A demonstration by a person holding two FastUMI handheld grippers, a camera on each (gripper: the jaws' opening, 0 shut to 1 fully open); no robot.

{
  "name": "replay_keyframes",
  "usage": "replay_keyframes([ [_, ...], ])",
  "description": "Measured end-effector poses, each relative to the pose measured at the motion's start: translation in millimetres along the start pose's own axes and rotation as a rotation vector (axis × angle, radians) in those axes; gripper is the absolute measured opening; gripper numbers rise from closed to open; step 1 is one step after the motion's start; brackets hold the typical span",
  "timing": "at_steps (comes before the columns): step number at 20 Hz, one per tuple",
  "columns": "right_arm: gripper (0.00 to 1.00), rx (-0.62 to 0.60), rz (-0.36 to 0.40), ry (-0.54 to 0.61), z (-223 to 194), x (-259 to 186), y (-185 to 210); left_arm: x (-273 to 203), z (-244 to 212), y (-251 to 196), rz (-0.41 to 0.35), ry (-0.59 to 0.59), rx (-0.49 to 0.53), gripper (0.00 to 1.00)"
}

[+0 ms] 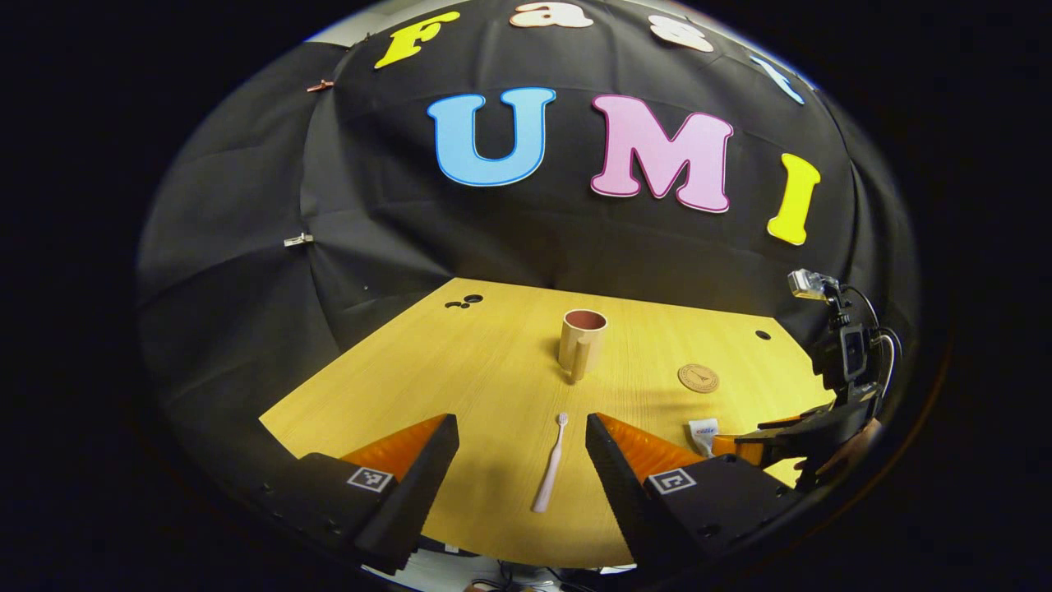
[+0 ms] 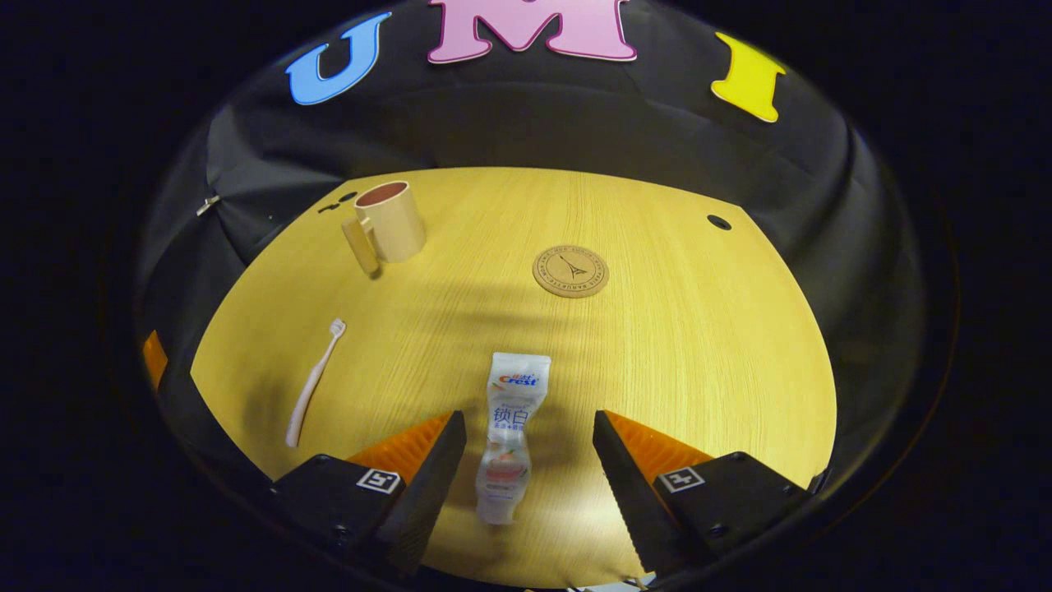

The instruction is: Put the toothbrush and toothpaste on the desktop into the cup, then pick up the cup and place it on the coaster on the desktop.

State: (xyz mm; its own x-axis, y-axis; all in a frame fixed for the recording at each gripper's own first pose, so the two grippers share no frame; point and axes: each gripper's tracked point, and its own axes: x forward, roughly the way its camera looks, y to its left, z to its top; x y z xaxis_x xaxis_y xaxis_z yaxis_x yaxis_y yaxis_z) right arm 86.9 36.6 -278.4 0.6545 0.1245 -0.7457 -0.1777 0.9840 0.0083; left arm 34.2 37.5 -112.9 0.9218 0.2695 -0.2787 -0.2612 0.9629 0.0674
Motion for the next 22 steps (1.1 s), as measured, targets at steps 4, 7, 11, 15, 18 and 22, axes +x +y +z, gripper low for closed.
replay_keyframes([
  [4, 0.96, 0.009, 0.008, 0.069, -10, 16, 6, 5, -11, 6, 0.038, 0.037, 0.021, 0.97],
  [7, 0.96, -0.003, -0.01, 0.136, -22, 26, 8, 6, -19, 9, 0.044, 0.068, -0.023, 0.97],
  [11, 0.97, 0.018, -0.016, 0.155, -24, 34, 14, 9, -27, 15, 0.048, 0.089, -0.01, 0.97],
  [15, 0.88, 0.036, -0.055, 0.179, -28, 39, 7, 10, -29, 17, 0.03, 0.096, 0.023, 0.97],
  [18, 0.7, 0.064, -0.052, 0.184, -30, 40, 9, 9, -26, 16, 0.014, 0.091, 0.034, 0.97],
  [22, 0.67, 0.091, -0.053, 0.192, -30, 43, 12, 8, -25, 16, -0.002, 0.088, 0.056, 0.97],
])
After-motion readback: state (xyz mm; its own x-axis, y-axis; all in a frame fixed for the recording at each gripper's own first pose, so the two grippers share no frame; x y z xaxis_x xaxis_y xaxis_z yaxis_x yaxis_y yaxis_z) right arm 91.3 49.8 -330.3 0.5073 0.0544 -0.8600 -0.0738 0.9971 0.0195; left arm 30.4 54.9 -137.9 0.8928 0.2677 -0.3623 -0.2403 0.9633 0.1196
